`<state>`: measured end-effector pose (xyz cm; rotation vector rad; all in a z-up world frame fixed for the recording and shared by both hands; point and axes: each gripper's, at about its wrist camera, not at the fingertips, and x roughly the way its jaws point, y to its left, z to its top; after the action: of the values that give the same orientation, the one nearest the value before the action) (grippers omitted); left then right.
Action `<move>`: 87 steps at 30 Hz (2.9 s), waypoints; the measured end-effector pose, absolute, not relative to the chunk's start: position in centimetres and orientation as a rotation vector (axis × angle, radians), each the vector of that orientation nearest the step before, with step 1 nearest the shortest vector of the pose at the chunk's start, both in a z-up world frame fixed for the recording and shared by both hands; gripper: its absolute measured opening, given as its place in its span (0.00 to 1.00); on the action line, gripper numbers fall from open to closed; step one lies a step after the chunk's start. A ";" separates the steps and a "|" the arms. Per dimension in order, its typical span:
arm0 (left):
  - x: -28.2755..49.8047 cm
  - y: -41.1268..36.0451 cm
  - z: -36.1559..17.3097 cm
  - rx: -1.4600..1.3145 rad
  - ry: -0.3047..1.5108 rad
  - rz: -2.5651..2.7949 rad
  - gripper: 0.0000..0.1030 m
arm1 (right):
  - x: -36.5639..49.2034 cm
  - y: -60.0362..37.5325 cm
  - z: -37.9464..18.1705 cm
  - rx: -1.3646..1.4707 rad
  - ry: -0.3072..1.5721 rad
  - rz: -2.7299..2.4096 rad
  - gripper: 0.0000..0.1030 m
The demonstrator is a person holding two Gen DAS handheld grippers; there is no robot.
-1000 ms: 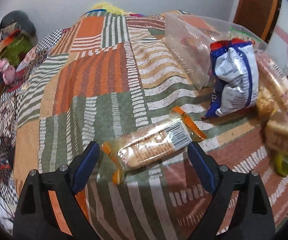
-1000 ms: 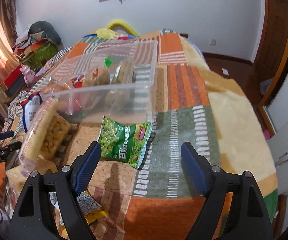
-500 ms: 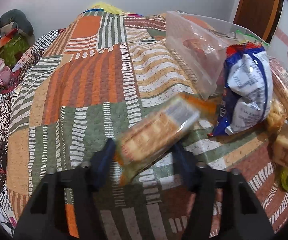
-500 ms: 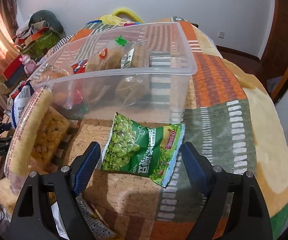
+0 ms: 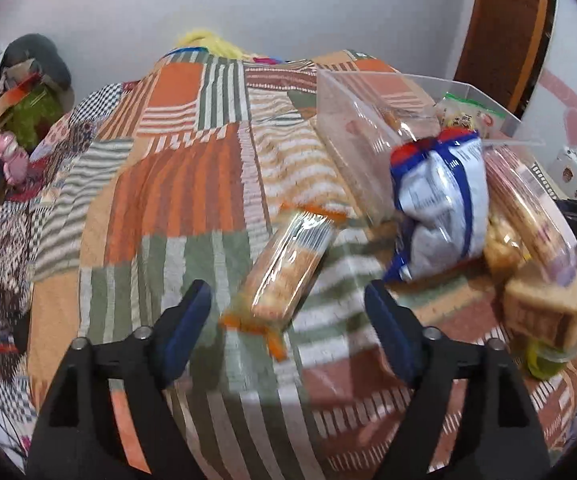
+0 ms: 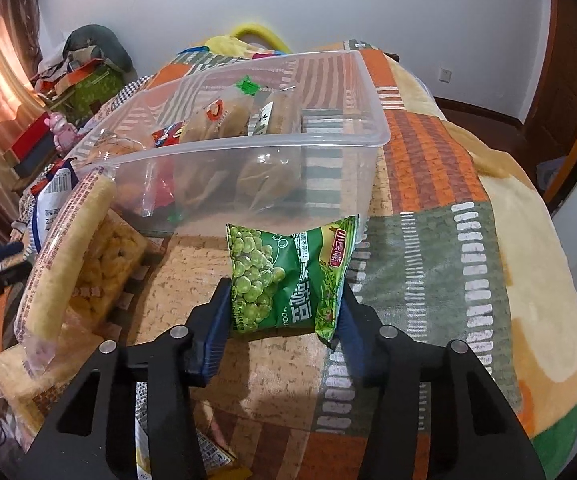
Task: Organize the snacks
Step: 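Grasp the green pea snack bag with the right tool while the left tool grasps the wrapped biscuit bar, then carry the pea bag into the box with the right tool while the left tool drops the biscuit bar in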
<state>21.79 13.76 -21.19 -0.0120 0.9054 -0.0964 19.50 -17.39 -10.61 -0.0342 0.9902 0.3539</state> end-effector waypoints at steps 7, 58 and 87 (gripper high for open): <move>26.6 14.5 -24.6 -0.019 1.015 -0.056 0.79 | 18.7 -18.3 -10.4 -0.006 0.981 0.361 0.42; 33.7 -0.9 -13.1 -0.112 0.841 -0.200 0.33 | 24.3 -16.0 -5.8 -0.022 0.801 0.353 0.42; 21.0 0.4 -10.9 -0.054 0.829 -0.189 0.70 | 16.6 -17.1 -2.9 -0.053 0.779 0.445 0.56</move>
<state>21.03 0.38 -10.88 -0.0537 0.8285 -0.1893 16.58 -17.14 -2.85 -0.0526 0.7790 0.4450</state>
